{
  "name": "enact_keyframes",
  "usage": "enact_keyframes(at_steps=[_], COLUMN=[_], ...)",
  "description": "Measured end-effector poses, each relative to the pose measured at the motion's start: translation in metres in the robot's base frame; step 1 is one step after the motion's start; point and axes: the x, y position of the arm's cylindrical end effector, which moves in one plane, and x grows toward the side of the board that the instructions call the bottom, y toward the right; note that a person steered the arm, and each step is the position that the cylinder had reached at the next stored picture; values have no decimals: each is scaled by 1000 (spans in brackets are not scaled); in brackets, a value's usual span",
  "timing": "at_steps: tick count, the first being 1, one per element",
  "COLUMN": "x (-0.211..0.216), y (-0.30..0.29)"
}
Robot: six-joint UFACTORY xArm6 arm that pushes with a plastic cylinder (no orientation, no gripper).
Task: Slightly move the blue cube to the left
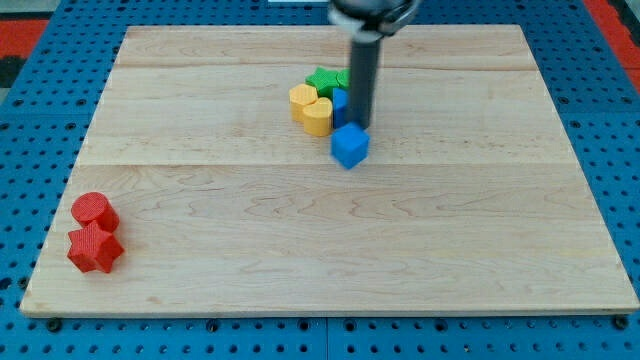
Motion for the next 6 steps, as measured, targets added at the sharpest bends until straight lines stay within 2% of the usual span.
enact_keyframes(at_steps=[1, 2, 3, 4, 5, 6], x=[17, 12, 62, 81, 81, 67], y=[-13, 53, 47, -40, -76, -15])
